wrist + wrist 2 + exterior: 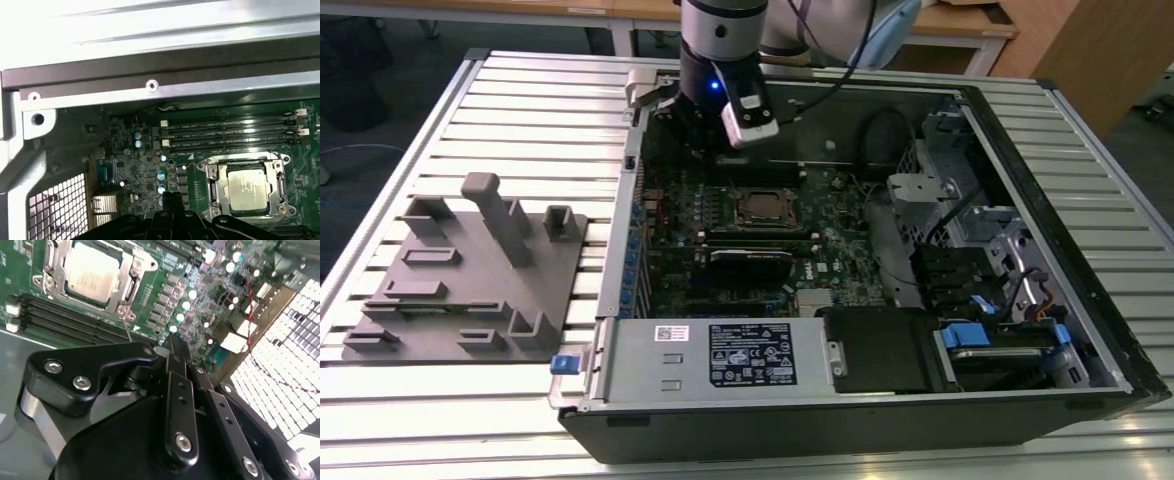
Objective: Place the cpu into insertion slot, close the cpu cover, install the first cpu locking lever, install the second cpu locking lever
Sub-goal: 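Install the first cpu locking lever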
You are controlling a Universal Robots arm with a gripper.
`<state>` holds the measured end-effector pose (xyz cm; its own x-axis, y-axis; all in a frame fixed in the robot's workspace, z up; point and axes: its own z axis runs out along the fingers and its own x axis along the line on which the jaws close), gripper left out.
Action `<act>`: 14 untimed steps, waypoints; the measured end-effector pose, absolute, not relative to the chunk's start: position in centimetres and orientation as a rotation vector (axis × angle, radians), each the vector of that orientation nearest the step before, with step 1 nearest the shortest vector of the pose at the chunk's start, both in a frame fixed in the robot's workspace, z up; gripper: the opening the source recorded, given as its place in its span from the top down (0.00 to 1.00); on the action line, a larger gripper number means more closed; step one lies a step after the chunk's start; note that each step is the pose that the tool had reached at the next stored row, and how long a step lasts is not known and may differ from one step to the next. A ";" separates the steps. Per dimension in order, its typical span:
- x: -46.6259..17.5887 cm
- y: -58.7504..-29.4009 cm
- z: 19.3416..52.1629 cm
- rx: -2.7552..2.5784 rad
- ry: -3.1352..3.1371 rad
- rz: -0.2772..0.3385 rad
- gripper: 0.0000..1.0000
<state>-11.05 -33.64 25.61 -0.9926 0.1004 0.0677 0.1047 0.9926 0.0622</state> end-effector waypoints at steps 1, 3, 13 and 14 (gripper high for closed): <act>-11.1 -33.6 25.6 -0.157 -3.070 -0.124 0.90; -11.1 -33.6 25.6 -0.156 -3.066 -0.172 0.90; -11.1 -33.6 25.6 -0.153 -3.059 -0.247 0.90; -11.1 -33.7 25.6 -0.153 -3.058 -0.251 0.90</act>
